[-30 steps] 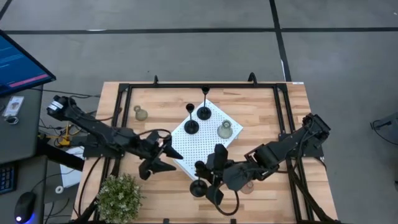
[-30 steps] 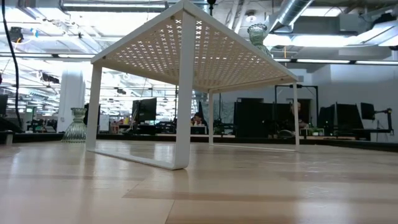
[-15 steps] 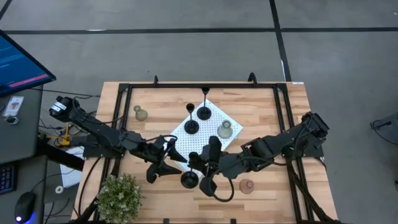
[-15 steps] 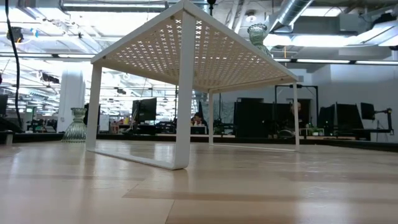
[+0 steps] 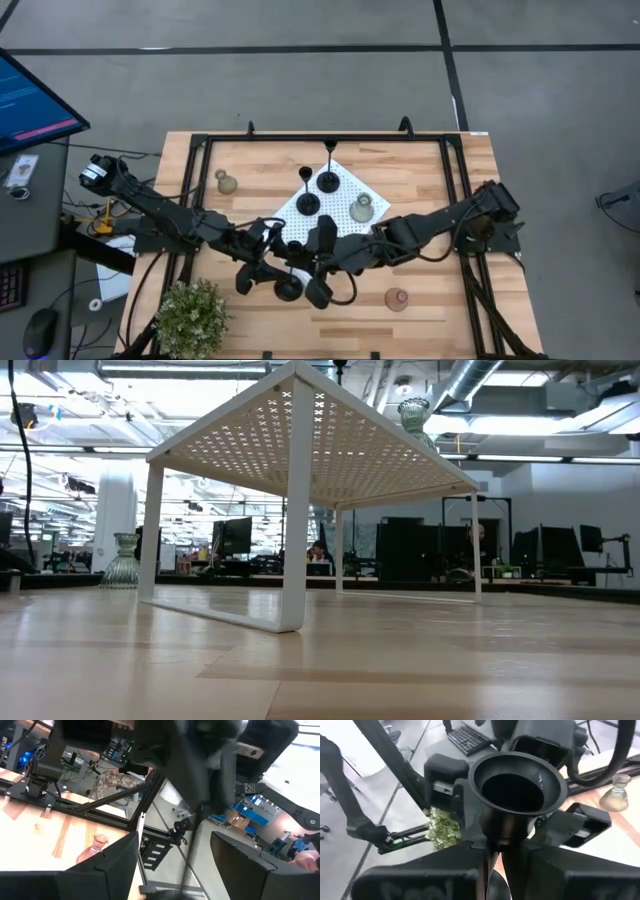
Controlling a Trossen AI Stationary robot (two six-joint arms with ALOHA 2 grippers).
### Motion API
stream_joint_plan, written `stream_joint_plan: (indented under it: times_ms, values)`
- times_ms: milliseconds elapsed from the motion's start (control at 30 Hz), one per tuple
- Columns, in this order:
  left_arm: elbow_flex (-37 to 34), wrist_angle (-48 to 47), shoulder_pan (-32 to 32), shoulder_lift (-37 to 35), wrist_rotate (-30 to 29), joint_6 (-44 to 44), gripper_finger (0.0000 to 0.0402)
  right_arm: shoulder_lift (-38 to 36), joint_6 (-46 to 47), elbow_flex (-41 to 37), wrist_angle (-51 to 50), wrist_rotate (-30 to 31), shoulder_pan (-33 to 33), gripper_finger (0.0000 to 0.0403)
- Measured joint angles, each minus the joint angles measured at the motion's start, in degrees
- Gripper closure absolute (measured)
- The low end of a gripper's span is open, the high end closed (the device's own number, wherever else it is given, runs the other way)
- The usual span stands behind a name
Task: Pick & Place candle stick holders
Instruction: Put the black candle holder on the shelf
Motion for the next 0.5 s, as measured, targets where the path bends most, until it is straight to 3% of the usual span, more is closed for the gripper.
stream_joint_plan:
  times_ms: [267,500]
  values:
    - [0.0,-1.7,0.0,0.0,0.0,0.1,0.0183,0.2,-0.2,-0.1,0.4,-0.4,-0.2,0.0379]
    - [0.0,-1.5,0.0,0.0,0.2,0.2,0.0269,0.2,-0.1,-0.1,0.5,-0.4,-0.1,0.0379]
